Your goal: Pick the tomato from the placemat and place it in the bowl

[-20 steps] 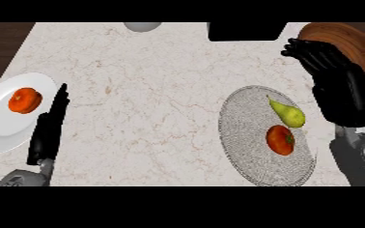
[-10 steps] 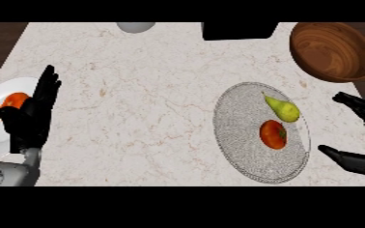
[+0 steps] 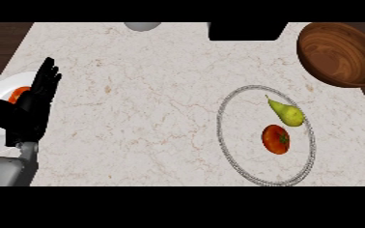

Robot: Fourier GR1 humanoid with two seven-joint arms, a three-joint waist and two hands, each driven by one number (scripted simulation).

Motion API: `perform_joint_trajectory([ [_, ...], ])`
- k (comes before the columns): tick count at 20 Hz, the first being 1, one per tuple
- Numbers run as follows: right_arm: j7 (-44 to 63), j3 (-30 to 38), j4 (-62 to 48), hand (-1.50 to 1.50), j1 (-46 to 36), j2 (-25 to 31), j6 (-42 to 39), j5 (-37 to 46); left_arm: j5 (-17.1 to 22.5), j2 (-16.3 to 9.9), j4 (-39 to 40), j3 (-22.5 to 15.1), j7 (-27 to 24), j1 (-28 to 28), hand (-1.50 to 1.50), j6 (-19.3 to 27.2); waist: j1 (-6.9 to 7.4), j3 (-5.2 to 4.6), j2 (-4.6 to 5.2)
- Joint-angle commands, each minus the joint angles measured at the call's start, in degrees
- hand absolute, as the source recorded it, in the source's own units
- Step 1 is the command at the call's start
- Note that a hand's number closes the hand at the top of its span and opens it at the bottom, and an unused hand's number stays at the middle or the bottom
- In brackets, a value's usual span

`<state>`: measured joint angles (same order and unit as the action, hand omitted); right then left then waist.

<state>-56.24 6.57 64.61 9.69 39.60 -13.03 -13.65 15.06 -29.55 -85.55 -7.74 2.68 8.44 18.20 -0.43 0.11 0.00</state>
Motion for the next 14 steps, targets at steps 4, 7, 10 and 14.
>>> perform_joint_trajectory([
  [4, 5.59, 2.35, 0.31, -1.50, -8.12, 6.06, -6.21, -1.67, 0.24, 0.12, 1.99, 2.89, -0.43, 1.18, 0.00, -3.59, 0.76, -0.13, 0.05],
  [7, 7.40, 0.51, 2.43, -1.50, -9.27, 7.86, -5.34, 1.75, -2.35, 2.08, -0.20, 0.65, 1.31, 0.10, 0.00, -1.73, 0.78, -0.12, 0.05],
  [10, 12.96, -2.92, 8.81, -1.50, -8.45, 12.19, -4.41, 5.87, -1.44, 0.87, -2.60, 1.60, 1.56, -1.06, 0.00, -2.45, 1.07, -0.20, -0.13],
  [14, 16.19, -7.15, 9.58, -1.50, -11.12, 11.83, -3.61, 12.36, -2.09, 2.34, -0.09, 2.13, 1.77, 1.50, 0.00, -2.60, 0.77, -0.15, 0.05],
])
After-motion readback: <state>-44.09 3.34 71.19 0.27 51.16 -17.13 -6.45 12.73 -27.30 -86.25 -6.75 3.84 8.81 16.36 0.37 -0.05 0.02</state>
